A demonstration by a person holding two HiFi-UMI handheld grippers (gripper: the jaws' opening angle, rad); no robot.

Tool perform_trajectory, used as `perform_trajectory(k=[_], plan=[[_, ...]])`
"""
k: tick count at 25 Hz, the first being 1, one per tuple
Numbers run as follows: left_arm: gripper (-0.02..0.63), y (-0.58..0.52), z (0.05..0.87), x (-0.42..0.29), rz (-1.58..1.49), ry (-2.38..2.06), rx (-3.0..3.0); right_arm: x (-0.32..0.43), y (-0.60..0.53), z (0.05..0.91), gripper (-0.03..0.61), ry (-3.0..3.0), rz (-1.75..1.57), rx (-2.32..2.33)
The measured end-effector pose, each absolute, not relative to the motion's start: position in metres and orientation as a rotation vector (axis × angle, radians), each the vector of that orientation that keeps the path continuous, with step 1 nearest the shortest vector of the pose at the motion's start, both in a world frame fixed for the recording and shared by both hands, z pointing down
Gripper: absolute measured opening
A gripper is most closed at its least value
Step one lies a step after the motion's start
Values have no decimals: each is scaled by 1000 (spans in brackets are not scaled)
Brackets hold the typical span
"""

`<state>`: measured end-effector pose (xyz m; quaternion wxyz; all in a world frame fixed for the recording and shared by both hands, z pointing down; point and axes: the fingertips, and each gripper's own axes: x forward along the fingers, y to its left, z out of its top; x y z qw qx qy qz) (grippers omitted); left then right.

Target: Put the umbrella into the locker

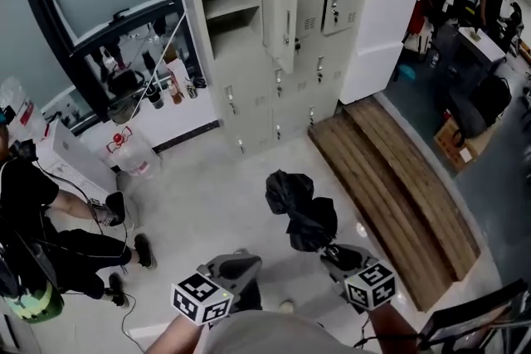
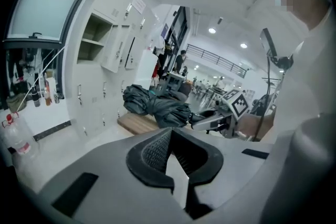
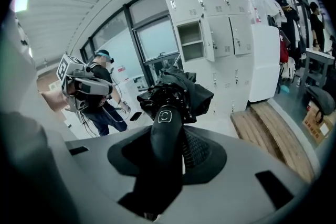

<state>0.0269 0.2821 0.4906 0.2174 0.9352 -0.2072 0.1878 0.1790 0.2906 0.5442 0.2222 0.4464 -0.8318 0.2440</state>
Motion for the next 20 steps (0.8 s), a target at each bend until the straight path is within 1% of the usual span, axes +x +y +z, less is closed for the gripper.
perform_trajectory(k=[8, 12, 20], plan=[[9, 170, 476, 4, 479, -479, 2682, 152, 166, 499, 152, -2283, 571, 1346], [9, 113, 463, -19, 469, -458, 2716, 133, 102, 475, 152, -2291, 543, 1395], [9, 35, 462, -56, 455, -469, 2717, 99, -4, 447, 152, -2318, 516, 1423]])
